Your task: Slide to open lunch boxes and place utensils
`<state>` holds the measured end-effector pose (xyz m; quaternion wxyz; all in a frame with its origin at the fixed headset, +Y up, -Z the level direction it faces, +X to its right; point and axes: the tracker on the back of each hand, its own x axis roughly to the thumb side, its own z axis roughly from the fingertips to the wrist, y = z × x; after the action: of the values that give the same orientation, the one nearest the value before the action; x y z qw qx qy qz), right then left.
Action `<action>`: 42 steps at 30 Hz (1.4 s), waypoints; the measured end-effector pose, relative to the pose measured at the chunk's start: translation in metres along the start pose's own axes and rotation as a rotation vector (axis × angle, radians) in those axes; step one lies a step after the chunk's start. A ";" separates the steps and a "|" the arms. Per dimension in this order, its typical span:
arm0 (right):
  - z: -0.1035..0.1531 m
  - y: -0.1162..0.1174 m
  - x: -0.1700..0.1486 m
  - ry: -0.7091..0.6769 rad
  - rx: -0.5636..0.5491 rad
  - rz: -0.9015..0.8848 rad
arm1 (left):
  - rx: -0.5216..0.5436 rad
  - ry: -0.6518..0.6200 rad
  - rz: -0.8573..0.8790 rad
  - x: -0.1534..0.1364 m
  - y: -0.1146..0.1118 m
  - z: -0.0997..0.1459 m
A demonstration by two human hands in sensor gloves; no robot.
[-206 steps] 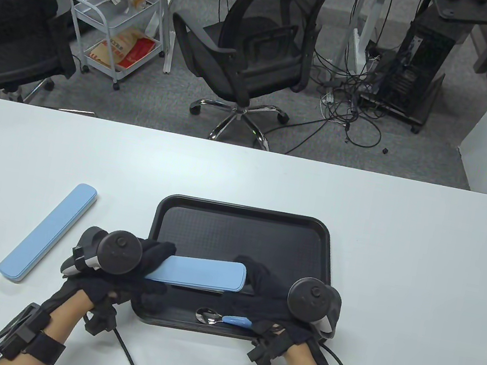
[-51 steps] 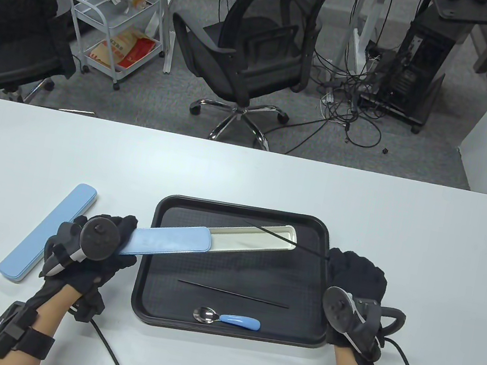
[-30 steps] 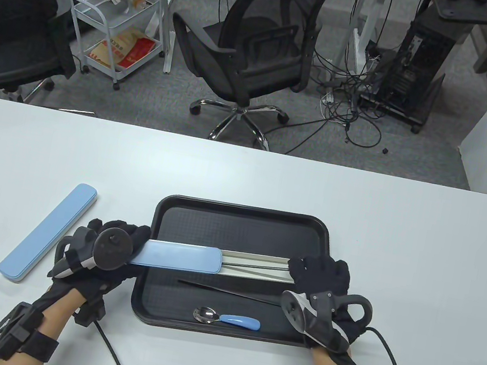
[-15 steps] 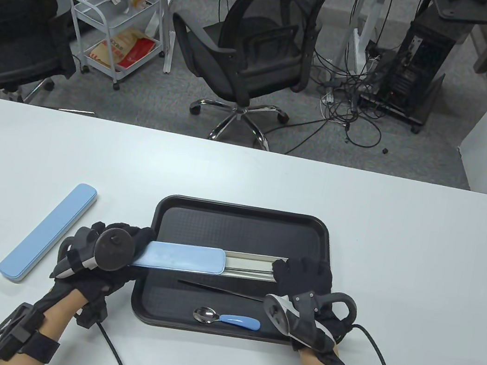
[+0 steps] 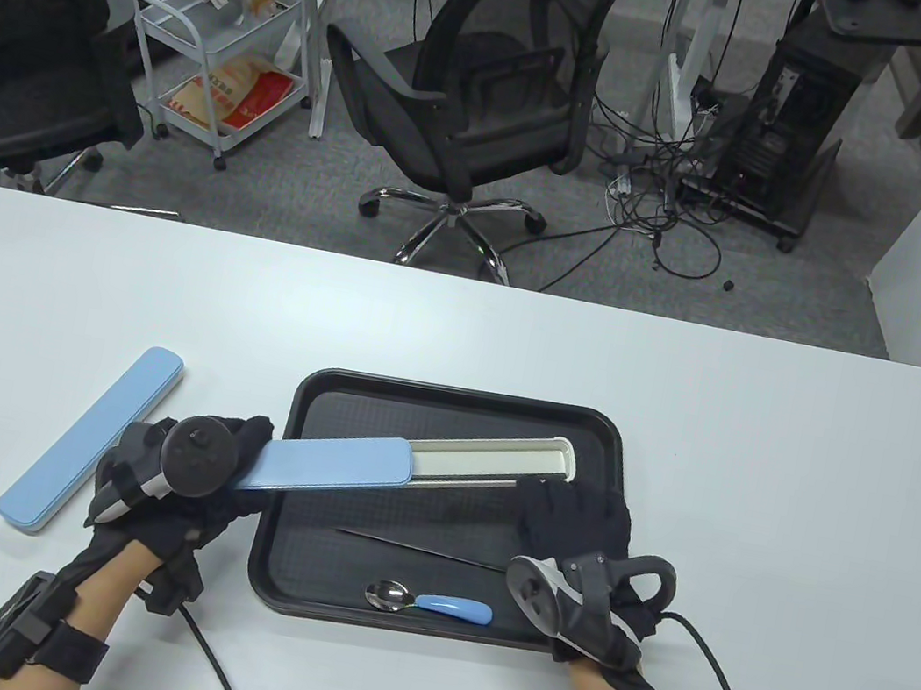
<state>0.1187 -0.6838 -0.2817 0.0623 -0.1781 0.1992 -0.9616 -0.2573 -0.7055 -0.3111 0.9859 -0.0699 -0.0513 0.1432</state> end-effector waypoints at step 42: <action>0.005 0.070 0.054 -0.246 0.345 0.074 | -0.048 0.062 0.002 -0.008 -0.005 -0.003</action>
<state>0.0739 -0.7592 -0.2889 0.1511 -0.2735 0.0288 -0.9495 -0.2626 -0.7131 -0.3137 0.9849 -0.0982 -0.0243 0.1406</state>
